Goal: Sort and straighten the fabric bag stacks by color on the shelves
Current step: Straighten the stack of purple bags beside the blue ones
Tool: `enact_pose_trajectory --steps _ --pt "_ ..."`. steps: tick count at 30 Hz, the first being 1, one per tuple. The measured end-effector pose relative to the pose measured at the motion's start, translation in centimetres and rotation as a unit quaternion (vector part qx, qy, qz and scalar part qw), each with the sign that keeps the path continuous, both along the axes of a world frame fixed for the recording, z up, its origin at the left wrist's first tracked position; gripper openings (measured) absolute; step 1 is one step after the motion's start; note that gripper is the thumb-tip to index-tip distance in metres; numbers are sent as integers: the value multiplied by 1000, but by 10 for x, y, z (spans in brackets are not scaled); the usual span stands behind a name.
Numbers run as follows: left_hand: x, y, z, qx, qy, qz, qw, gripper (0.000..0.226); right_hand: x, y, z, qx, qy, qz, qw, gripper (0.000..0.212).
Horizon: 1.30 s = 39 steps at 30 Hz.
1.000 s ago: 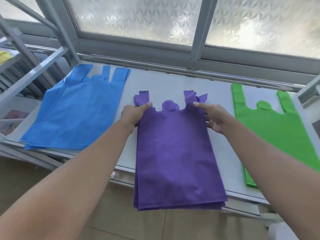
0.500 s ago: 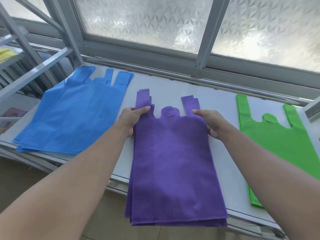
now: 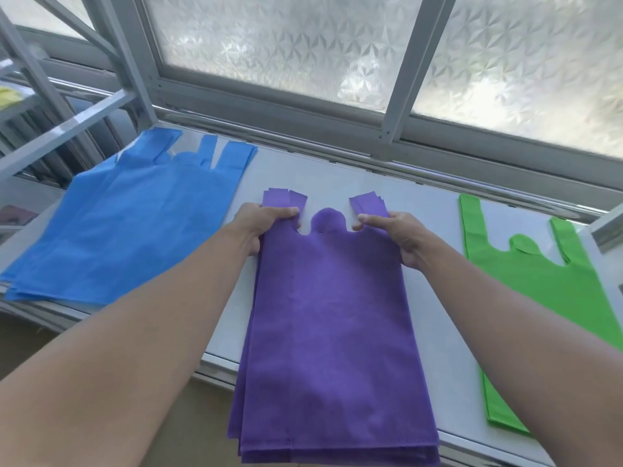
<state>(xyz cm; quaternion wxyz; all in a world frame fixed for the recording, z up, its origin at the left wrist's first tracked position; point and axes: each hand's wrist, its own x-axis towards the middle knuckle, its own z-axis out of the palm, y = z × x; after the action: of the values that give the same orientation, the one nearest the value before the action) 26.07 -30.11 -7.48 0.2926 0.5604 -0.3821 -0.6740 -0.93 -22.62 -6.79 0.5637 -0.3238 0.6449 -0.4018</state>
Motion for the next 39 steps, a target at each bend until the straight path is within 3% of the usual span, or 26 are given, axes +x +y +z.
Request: enact_pose_trajectory --steps 2,5,8,10,15,16,18,21,24,26,28,31,33,37,39 --pt "-2 -3 6 13 46 -47 998 32 3 -3 5 16 -11 -2 1000 33" --pt "2 -1 14 17 126 -140 982 31 2 -3 9 29 -120 16 992 21" --pt "8 2 18 2 180 -143 973 13 -1 -4 12 -3 -219 -7 976 35" --pt "9 3 17 -22 198 -127 972 12 -4 -5 11 -24 -219 -18 975 41" --pt "5 1 19 -51 229 -83 969 20 -15 -13 15 -58 -160 8 985 33" --pt "3 1 17 -53 205 -72 975 26 -16 -15 15 -59 -129 0 990 31" --pt "-4 1 8 -70 74 -50 994 32 -14 -17 5 -42 -2 -11 999 26" --pt "-11 0 -7 -74 -59 17 995 24 -15 -18 -19 -16 238 -45 970 23" --pt "-16 -1 -9 -99 -100 62 988 28 -16 -15 -22 -32 306 -45 951 49" --pt "-13 1 -8 -143 -172 53 973 51 -12 -4 -18 -28 353 -19 935 70" --pt "-5 14 -7 -164 -215 45 962 75 -6 19 -13 -31 396 2 918 77" --pt "13 56 -3 -166 -212 34 962 84 3 79 -8 -28 404 3 915 76" --pt "31 92 -3 -175 -230 30 957 74 9 129 -12 -32 410 -2 912 70" --pt "68 173 -16 -219 -304 23 927 23 34 228 -22 -63 428 18 902 55" --pt "80 218 -17 -214 -328 39 919 14 46 265 -21 -58 434 20 899 52"
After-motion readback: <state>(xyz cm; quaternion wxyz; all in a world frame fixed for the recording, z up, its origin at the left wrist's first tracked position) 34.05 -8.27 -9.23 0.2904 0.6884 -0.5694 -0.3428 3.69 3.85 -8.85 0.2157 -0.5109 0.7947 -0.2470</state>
